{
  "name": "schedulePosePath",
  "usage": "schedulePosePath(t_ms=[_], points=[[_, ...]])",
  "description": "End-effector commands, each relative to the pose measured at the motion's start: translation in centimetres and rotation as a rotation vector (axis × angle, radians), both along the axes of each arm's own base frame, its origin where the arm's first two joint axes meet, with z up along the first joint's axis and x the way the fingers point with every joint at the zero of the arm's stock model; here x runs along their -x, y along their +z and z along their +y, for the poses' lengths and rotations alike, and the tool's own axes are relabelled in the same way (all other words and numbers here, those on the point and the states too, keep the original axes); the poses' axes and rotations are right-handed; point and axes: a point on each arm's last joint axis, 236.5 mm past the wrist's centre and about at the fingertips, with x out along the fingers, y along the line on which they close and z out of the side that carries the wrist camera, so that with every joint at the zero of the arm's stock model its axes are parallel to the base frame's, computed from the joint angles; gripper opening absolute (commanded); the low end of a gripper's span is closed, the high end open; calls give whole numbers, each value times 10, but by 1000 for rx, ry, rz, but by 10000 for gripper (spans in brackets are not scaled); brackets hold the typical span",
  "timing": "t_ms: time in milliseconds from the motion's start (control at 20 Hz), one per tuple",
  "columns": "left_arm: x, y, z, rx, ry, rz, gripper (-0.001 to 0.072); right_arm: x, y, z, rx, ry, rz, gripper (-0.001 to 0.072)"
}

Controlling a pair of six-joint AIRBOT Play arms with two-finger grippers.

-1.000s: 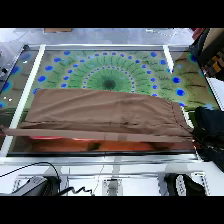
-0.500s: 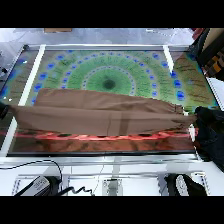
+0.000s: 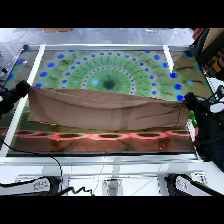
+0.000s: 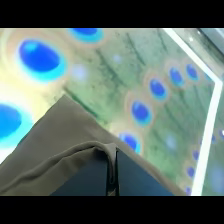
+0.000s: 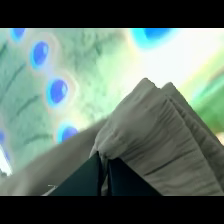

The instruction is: Fold the clothes and pants, and hang the long-sleeved shirts on hangers.

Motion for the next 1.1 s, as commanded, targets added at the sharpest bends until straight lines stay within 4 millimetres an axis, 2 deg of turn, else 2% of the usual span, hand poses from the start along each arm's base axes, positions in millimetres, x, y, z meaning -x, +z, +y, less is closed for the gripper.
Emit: schedulePosePath(t_ms=[0, 200, 450, 500, 550, 600, 650, 750, 850, 950, 1050], points=[[-18, -13, 7, 19, 57, -13, 13, -36, -13, -11, -3, -58, -42, 24], [-18, -9, 19, 1, 104, -31, 13, -45, -21, -20, 8, -81, -51, 24], [-18, -8, 23, -7, 118, -37, 14, -59, 1, -38, 32, -166, -163, 25], [-18, -8, 23, -7, 118, -37, 28, -62, 4, -37, 43, -166, -179, 47], [-18, -8, 22, -7, 116, -36, 177, -65, 6, -33, 52, -161, -191, 227], [-19, -7, 20, -7, 113, -37, 554, -67, 7, -27, 58, -145, -193, 586], [-19, -6, 20, -4, 113, -40, 698, -69, 7, -21, 80, -115, -189, 694], [-17, 4, 14, 4, 89, -50, 710, -69, 11, -10, 145, -34, -177, 680], [-11, 26, 13, 10, 67, -76, 709, -66, 18, -1, 157, 10, -169, 680], [2, 49, 16, 21, 44, -100, 701, -60, 23, 8, 178, 76, -143, 680], [23, 55, 11, 53, -41, -62, 692, -52, 23, 23, 187, 175, -89, 680]])
